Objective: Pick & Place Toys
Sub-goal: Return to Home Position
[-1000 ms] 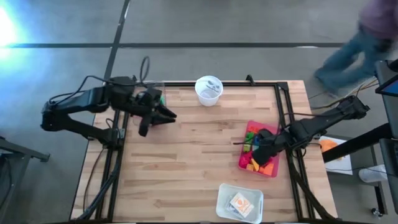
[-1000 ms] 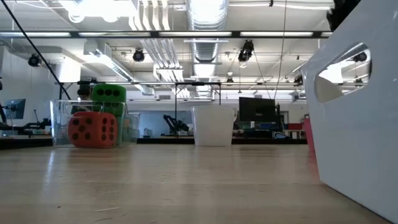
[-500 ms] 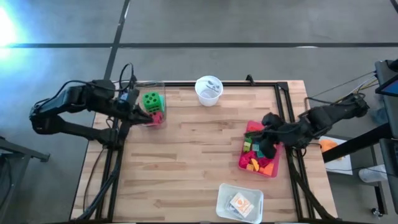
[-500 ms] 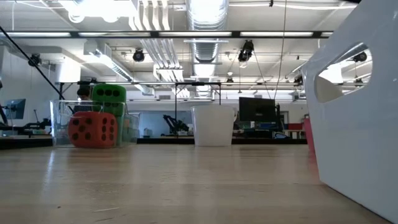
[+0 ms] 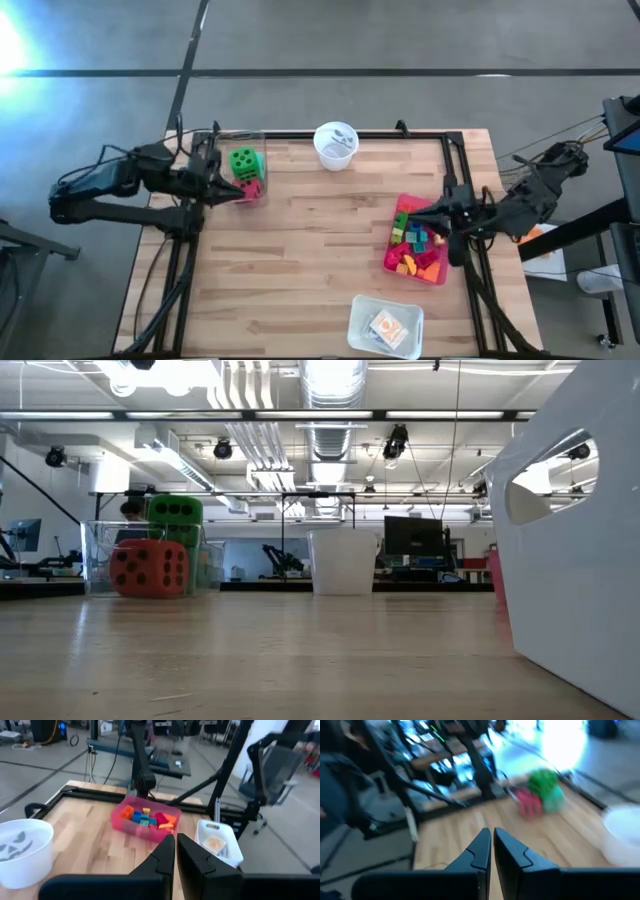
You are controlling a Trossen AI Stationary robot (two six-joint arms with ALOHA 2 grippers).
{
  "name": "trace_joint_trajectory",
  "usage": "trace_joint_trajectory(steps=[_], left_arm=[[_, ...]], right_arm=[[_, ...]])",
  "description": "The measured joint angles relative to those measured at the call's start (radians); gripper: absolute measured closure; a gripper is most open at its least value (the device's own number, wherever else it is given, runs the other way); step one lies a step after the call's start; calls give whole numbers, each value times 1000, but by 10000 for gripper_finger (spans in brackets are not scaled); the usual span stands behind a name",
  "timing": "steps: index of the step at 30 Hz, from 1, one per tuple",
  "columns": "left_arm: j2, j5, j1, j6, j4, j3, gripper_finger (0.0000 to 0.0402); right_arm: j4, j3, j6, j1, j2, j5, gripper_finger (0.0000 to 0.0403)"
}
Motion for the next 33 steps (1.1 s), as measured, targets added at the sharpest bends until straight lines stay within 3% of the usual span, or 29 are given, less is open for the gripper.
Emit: trace_joint_trajectory(steps=[7,14,16,21,28,33], left_arm=[[-123,2,19,-88,305,-294,378],[-190,82,99,-200,485,-511,378],[-198,106,120,-235,509,-562,378],[-221,191,144,-298,629,-681,378],[-281,196,144,-306,728,-798,378],[-350,192,146,-283,729,-840,378]], right_arm=[[495,-258,-265,-74,-106,-161,385],[895,-581,-214,-270,-169,-588,385],[1001,-654,-197,-305,-174,-653,385],[1172,-803,-174,-329,-184,-678,385],[1381,-954,-125,-328,-210,-681,385],[1424,-1009,-115,-328,-222,-681,385]])
